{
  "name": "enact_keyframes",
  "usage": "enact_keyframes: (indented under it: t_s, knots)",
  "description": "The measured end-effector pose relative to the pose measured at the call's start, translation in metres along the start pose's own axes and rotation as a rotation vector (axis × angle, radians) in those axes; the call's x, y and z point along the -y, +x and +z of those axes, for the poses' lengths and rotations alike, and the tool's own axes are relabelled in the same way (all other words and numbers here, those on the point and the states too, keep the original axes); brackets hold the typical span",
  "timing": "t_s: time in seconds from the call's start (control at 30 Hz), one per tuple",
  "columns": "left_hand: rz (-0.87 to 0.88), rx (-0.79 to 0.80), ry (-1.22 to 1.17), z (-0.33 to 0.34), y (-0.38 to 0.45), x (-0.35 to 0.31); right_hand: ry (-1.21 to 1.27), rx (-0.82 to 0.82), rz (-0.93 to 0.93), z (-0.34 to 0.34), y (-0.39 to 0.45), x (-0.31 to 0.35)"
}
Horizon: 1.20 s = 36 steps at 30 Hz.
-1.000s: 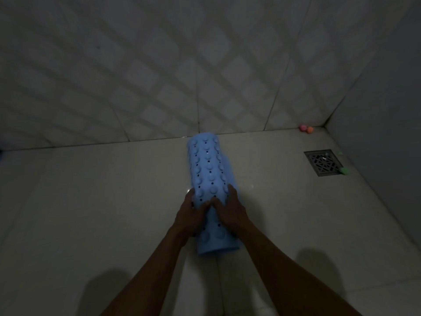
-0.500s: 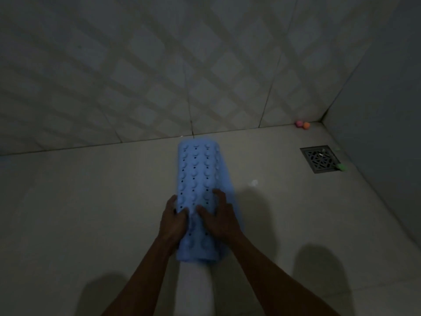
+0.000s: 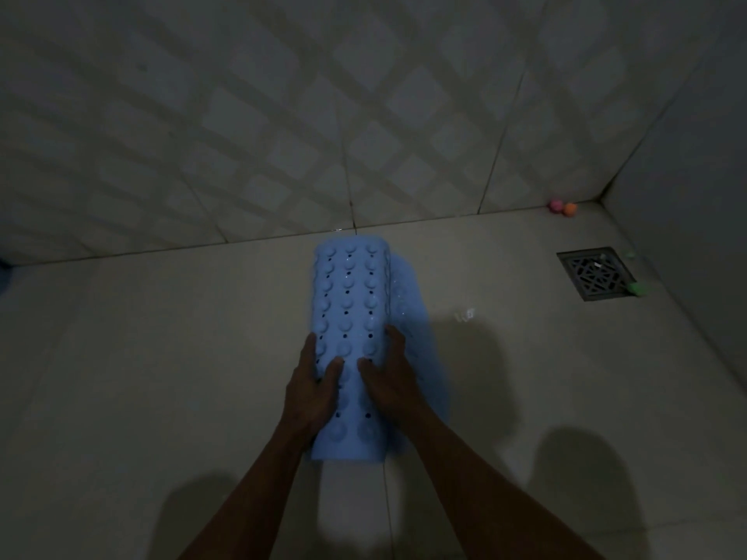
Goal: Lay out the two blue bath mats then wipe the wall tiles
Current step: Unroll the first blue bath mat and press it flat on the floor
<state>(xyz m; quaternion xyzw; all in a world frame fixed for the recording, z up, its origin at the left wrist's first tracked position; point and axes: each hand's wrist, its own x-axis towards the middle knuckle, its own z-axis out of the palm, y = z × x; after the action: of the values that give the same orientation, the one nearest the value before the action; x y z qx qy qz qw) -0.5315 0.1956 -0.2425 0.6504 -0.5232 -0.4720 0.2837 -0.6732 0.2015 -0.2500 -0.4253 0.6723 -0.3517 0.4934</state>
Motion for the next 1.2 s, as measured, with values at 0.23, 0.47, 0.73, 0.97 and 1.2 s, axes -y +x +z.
enact_keyframes:
  t_s: [0.23, 0.47, 0.73, 0.97, 1.2]
  knots:
    - [0.004, 0.101, -0.032, 0.018, 0.02, 0.007, 0.01, -0.164, -0.051, -0.018, -0.003, -0.008]
    - [-0.088, -0.028, -0.001, 0.006, 0.018, -0.004, -0.152, -0.125, -0.084, -0.001, 0.003, 0.005]
    - [-0.131, -0.025, -0.082, -0.021, 0.009, 0.009, -0.116, -0.067, 0.02, 0.024, 0.022, 0.014]
    - [-0.162, -0.141, -0.054, -0.02, 0.008, 0.012, -0.088, 0.006, -0.062, 0.024, 0.027, 0.025]
    - [-0.209, -0.09, -0.159, -0.046, -0.004, 0.014, -0.251, 0.134, 0.057, 0.037, 0.035, 0.024]
